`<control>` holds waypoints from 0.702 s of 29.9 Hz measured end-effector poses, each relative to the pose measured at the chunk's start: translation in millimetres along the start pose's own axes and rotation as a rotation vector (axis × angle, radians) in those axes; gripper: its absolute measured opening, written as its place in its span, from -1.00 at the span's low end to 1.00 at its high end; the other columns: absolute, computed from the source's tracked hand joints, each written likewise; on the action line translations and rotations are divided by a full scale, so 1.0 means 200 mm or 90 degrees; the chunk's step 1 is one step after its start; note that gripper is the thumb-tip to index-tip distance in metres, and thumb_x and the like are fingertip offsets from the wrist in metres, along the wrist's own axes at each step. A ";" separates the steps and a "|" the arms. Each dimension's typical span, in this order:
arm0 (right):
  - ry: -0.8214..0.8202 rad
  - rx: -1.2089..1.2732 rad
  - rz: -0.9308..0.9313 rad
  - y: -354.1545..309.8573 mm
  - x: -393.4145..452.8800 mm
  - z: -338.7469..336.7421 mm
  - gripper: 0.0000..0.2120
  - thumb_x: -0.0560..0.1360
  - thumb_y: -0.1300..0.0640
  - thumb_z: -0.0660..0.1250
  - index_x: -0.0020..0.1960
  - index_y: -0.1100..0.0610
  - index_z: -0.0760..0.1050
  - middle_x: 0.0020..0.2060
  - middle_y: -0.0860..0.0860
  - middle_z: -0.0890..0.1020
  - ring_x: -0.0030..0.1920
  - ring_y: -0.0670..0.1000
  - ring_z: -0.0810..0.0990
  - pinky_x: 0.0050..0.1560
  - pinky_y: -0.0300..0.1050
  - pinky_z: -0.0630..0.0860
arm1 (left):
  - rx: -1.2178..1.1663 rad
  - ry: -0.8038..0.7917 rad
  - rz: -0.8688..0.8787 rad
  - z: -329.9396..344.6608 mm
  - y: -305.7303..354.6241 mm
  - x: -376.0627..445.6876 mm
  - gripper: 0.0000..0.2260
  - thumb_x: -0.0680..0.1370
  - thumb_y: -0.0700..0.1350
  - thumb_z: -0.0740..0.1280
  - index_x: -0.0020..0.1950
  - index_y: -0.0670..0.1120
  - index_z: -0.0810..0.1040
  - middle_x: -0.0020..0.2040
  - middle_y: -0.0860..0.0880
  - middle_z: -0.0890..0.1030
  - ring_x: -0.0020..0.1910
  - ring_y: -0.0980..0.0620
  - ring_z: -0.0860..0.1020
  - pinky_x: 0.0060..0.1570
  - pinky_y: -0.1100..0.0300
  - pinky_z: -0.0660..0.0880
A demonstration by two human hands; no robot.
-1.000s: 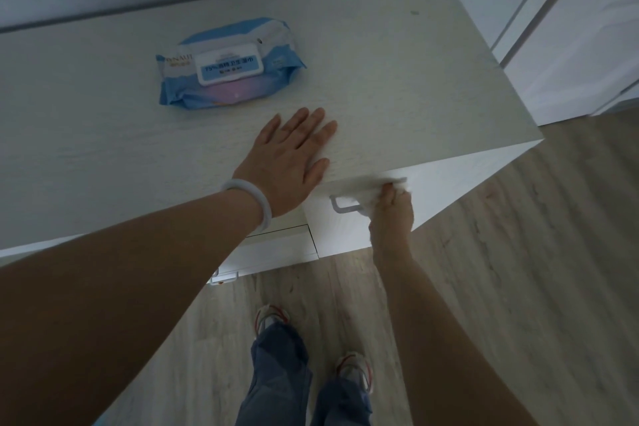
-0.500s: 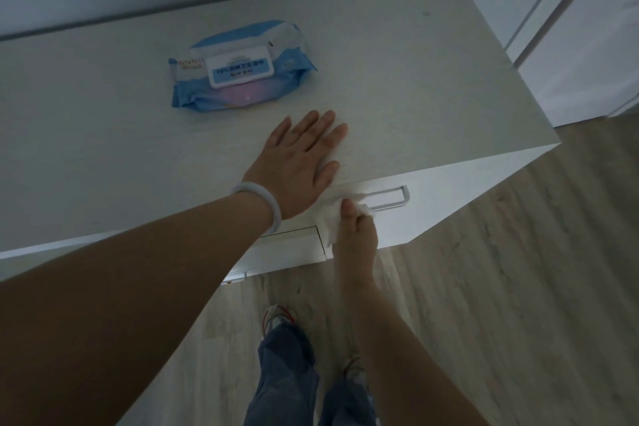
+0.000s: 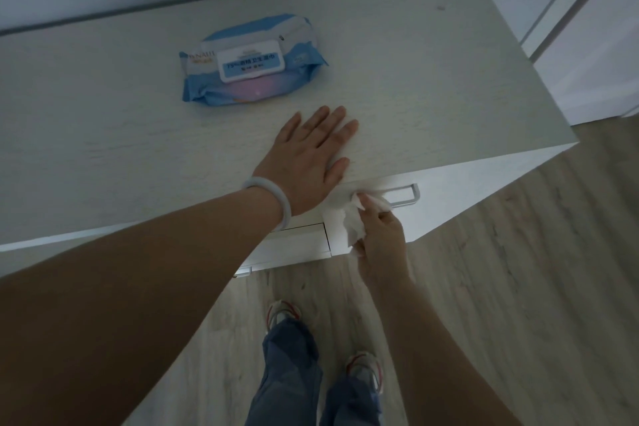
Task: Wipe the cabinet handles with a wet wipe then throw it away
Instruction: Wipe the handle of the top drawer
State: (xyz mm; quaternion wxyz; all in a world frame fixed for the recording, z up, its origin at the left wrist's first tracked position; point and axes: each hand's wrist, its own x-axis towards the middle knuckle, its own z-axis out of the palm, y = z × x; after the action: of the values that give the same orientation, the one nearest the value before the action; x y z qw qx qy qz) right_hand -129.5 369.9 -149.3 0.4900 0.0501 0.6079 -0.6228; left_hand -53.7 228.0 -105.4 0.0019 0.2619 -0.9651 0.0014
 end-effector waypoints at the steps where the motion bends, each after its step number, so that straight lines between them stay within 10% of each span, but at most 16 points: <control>1: 0.017 -0.035 -0.006 -0.01 0.01 -0.01 -0.81 0.47 0.00 0.42 -0.04 0.11 0.63 -0.29 0.01 0.60 -0.35 -0.04 0.49 -0.45 -0.22 0.38 | 0.001 0.000 0.000 0.00 0.00 0.00 -0.46 0.59 0.14 -0.17 0.56 0.05 -0.02 0.58 0.00 0.02 0.56 0.01 -0.01 0.51 -0.07 -0.01; 9: 0.094 -0.108 -0.061 -0.13 0.09 -0.15 -0.72 0.43 0.02 0.47 -0.21 0.24 0.55 -0.47 0.06 0.51 -0.58 -0.07 0.34 -0.58 -0.27 0.26 | 0.001 0.008 0.003 0.00 -0.01 0.00 -0.47 0.60 0.14 -0.16 0.56 0.05 -0.01 0.58 -0.01 0.04 0.56 0.00 0.01 0.51 -0.07 0.00; 17: 0.166 -0.524 -0.287 -0.20 0.10 -0.20 -0.77 0.59 -0.03 0.22 0.08 0.13 0.36 -0.16 -0.02 0.51 -0.17 0.01 0.51 -0.32 -0.22 0.36 | -0.002 0.014 0.001 0.01 -0.01 0.00 -0.47 0.60 0.14 -0.15 0.56 0.05 -0.01 0.58 0.00 0.04 0.56 0.00 0.01 0.51 -0.07 -0.01; 21: 0.093 -0.346 -0.282 -0.10 0.10 -0.17 -0.69 0.58 -0.03 0.26 0.17 0.15 0.31 -0.09 0.01 0.56 -0.12 0.07 0.59 -0.33 -0.13 0.53 | 0.000 0.018 -0.002 0.01 -0.01 0.00 -0.48 0.60 0.14 -0.15 0.56 0.05 0.00 0.58 -0.01 0.05 0.56 0.00 0.02 0.51 -0.07 0.00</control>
State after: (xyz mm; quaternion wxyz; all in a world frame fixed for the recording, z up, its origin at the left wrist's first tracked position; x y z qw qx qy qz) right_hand -171.5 382.7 -156.1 0.2940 -0.1710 0.7807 -0.5242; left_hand -52.5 227.1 -107.5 0.0157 0.2630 -0.9647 0.0048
